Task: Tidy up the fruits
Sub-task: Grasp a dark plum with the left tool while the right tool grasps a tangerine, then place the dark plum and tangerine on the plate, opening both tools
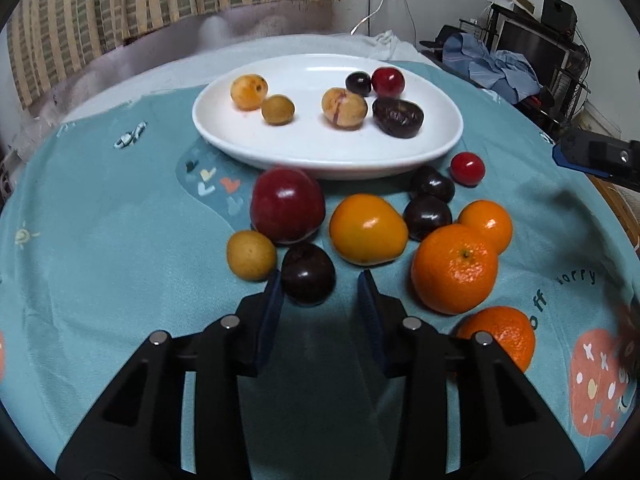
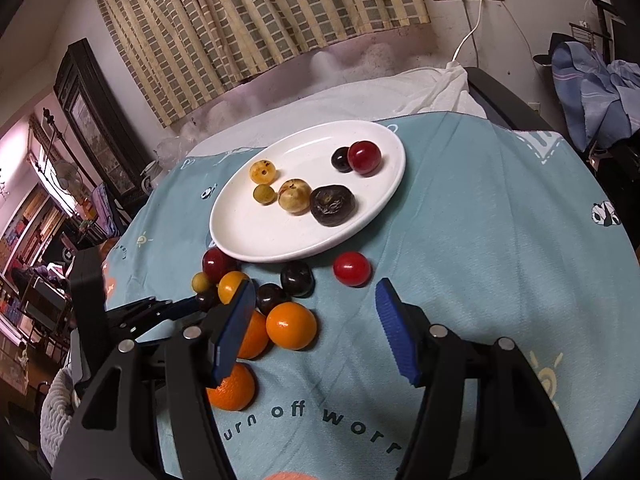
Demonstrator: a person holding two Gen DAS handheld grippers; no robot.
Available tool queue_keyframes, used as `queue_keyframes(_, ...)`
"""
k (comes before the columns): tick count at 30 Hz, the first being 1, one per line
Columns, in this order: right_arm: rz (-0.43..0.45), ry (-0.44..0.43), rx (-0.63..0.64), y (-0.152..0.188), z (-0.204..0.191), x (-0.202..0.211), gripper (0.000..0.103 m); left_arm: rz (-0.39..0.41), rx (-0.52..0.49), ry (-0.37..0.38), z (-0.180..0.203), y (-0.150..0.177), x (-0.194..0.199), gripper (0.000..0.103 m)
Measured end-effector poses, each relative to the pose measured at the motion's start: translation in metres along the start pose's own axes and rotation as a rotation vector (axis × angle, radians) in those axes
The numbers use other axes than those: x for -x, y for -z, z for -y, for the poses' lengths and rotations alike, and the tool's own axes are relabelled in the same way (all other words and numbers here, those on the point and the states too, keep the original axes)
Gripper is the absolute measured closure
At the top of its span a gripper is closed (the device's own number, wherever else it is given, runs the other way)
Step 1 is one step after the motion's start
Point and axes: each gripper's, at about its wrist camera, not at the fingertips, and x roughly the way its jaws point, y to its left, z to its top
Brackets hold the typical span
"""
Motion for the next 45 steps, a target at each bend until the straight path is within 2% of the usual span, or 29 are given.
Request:
queue_keyframes(2,-0.005,-0.003,0.007,0.001,-0.002,-0.001,0.040,0.002,0.019,0.016,-0.003,0.000,0.000,0.065)
queue_keyframes(4,-0.011,-0.007,0.014,0.002,-0.004,-0.002,0.040,0.004,0.036,0.009,-0.006,0.000,0.000,0.076)
queue_keyframes(8,-0.035,-0.030,0.064,0.007,-0.018,-0.005,0.040,0.010,0.055,0.004,-0.010,0.002,0.004,0.077)
queue_keyframes(14,-0.139,-0.068,0.272,0.034,-0.064,-0.020,0.040,0.065,0.072,-0.057,-0.016,0.013,0.037,0.077)
queue_keyframes(18,-0.208,-0.039,0.392,0.061,-0.090,-0.041,0.040,0.051,0.085,-0.067,-0.021,0.024,0.042,0.077)
queue_keyframes(21,-0.214,0.010,0.419,0.069,-0.092,-0.051,0.040,0.042,0.090,-0.060,-0.023,0.025,0.039,0.077)
queue_keyframes(23,-0.218,0.023,0.408,0.069,-0.087,-0.057,0.044,0.025,0.083,-0.054,-0.022,0.026,0.035,0.077)
queue_keyframes(25,-0.214,0.016,0.405,0.069,-0.085,-0.058,0.056,0.009,0.073,-0.057,-0.020,0.027,0.030,0.077)
queue_keyframes(26,-0.210,0.008,0.407,0.069,-0.085,-0.057,0.059,0.002,0.067,-0.062,-0.019,0.028,0.027,0.077)
queue_keyframes(31,-0.195,-0.017,0.409,0.069,-0.090,-0.053,0.060,0.017,0.074,-0.052,-0.020,0.027,0.031,0.077)
queue_keyframes(35,-0.094,-0.067,0.380,0.050,-0.090,-0.021,0.060,0.086,0.099,-0.026,-0.023,0.007,0.052,0.077)
queue_keyframes(36,-0.046,-0.061,0.363,0.039,-0.087,-0.010,0.060,0.098,0.104,-0.019,-0.024,-0.003,0.055,0.077)
queue_keyframes(39,0.023,-0.013,0.303,0.007,-0.075,-0.001,0.060,0.124,0.099,-0.026,-0.026,-0.036,0.056,0.077)
queue_keyframes(41,0.029,0.002,0.241,-0.019,-0.063,-0.008,0.060,0.132,0.095,-0.032,-0.028,-0.060,0.048,0.077)
queue_keyframes(45,-0.004,0.032,0.218,-0.047,-0.055,-0.043,0.060,0.125,0.126,-0.033,-0.033,-0.091,0.020,0.077)
